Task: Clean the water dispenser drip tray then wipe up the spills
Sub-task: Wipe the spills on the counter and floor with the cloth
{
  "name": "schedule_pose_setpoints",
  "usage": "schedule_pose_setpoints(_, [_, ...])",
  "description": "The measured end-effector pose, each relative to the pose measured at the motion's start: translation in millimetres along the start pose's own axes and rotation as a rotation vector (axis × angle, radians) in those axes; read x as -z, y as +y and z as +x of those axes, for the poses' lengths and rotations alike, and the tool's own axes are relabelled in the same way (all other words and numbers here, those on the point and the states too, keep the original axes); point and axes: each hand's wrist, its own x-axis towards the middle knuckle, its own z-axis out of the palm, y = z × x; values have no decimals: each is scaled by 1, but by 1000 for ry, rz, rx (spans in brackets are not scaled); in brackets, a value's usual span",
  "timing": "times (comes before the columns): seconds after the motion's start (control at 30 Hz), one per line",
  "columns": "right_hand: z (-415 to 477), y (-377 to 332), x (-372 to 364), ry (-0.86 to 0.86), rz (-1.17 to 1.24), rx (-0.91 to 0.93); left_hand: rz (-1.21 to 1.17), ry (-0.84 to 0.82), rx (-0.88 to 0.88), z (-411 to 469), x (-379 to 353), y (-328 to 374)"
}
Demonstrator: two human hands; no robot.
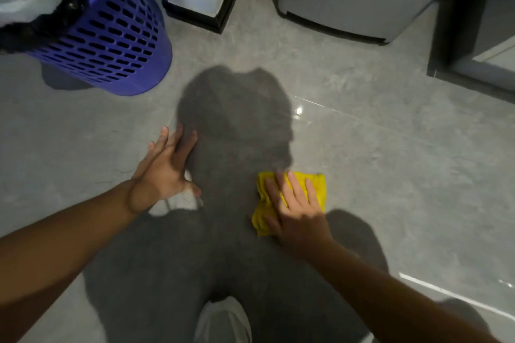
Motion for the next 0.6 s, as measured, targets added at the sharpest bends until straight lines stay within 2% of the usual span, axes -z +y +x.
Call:
schedule_pose_setpoints(0.1, [-73,50,2,-37,-25,-197,3,16,-11,-1,-1,0])
schedule_pose_setpoints(0.17, [-82,90,18,-82,-16,-335,16,26,-23,-1,-1,0])
schedule_pose_setpoints(0.37, [44,176,70,62,87,-660,72,-12,-16,-1,4,6])
schedule_pose_setpoints(0.5, [115,165,80,93,66,-652,193,-66,-2,1,14,20])
schedule_pose_setpoints(0.6, [92,111,59,87,1,-434,277,-47,-34,7,21,37])
